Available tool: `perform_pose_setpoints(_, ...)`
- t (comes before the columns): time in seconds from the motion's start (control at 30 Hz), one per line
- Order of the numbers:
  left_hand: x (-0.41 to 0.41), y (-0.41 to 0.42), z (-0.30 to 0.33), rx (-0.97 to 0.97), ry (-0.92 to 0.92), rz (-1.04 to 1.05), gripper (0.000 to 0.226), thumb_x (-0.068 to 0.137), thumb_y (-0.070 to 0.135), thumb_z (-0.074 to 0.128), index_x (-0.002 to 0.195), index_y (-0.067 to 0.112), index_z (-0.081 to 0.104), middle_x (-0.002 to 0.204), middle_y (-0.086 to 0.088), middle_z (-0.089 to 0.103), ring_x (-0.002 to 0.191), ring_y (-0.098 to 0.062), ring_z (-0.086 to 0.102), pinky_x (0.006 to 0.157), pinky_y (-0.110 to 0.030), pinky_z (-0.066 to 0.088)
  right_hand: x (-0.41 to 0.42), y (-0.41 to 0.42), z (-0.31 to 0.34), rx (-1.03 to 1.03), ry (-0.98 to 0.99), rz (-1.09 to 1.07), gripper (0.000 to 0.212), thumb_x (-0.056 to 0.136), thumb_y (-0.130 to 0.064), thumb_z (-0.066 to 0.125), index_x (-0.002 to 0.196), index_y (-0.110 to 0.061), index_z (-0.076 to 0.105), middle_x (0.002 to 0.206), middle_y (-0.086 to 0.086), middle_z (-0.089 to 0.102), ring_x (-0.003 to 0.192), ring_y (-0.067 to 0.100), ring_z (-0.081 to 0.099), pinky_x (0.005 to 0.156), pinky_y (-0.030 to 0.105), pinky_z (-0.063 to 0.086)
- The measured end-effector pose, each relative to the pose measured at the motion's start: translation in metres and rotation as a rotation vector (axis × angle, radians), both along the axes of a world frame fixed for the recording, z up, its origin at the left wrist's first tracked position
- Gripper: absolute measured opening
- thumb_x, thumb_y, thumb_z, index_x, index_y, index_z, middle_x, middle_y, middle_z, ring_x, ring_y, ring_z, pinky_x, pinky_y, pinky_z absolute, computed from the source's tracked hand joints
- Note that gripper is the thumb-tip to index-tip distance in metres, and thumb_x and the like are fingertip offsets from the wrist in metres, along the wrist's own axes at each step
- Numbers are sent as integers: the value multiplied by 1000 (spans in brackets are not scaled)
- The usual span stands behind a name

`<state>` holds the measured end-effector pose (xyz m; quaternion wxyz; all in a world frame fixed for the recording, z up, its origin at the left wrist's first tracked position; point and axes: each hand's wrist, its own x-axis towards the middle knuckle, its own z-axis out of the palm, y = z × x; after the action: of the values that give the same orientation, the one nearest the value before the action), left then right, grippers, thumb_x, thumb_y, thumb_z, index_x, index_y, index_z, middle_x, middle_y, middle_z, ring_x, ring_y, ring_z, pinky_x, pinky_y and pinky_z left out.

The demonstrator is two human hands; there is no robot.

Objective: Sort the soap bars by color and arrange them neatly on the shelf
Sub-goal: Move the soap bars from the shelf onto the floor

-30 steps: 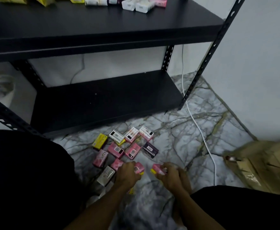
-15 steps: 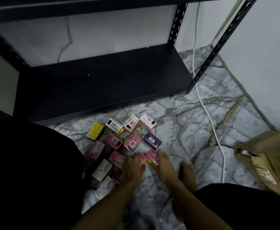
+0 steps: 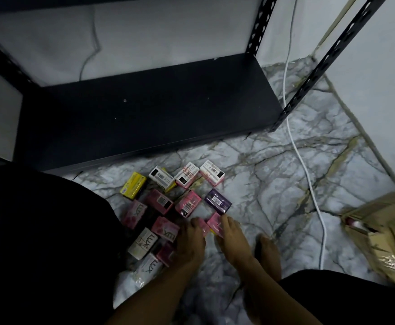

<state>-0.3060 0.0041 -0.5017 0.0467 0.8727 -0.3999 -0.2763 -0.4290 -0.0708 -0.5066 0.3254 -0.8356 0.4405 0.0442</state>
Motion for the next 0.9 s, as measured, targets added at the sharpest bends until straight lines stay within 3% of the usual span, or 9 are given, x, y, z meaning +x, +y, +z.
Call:
perform_pose_setpoints(0.2,3,-6,16,-38,8,-74,68,94,40,63,146,8,33,143,-9,46,133,-24,41,106,-30,41,0,-1,10,52,98,-10,76,80,-39,71,141,-15,33,137,4,45,123,27,46,100,39,37)
perform_pose_setpoints(0.37,20,-8,49,-117,-31,-49,61,90,41,67,140,14,44,137,-6,52,129,-24,45,100,-32,43,5,2,33,71,27,-217,61,74,-43,73,123,-17,45,121,3,55,113,28,52,94,41,41)
perform_pose_setpoints(0.47,33,-7,73,-166,-67,-13,54,89,43,67,132,14,50,131,-7,55,124,-25,49,99,-34,44,10,4,44,71,-94,-374,51,73,-38,74,112,-15,49,108,6,60,101,31,57,84,41,47)
perform_pose_setpoints(0.57,44,-3,102,-272,-80,56,50,90,39,67,131,14,53,127,-7,59,118,-25,54,96,-35,49,25,3,76,50,-251,-487,32,73,-26,71,94,-21,47,93,1,58,86,26,58,69,32,43)
perform_pose_setpoints(0.67,58,-1,137,-402,-120,107,44,89,38,68,126,18,56,121,-5,63,110,-25,59,90,-37,51,51,0,122,96,-423,-489,27,83,-17,70,99,-20,49,93,-2,59,81,14,60,63,16,43)
perform_pose_setpoints(0.73,70,-2,164,-491,-157,120,47,87,43,67,128,22,56,122,-3,63,113,-25,57,91,-38,50,70,-3,154,86,-527,-451,31,85,-14,71,108,-18,51,101,-3,60,91,13,61,73,15,46)
perform_pose_setpoints(0.8,84,-4,194,-563,-179,130,51,87,46,67,131,22,55,124,-4,61,116,-26,54,94,-39,48,87,-7,187,20,-582,-391,36,85,-19,72,114,-21,50,112,-3,58,103,15,58,87,27,48)
perform_pose_setpoints(0.9,108,-6,245,-676,-243,136,55,88,50,65,133,20,54,125,-6,61,116,-26,53,96,-40,46,110,-13,241,-64,-676,-308,40,85,-23,73,116,-26,48,120,-4,54,110,14,54,93,31,47)
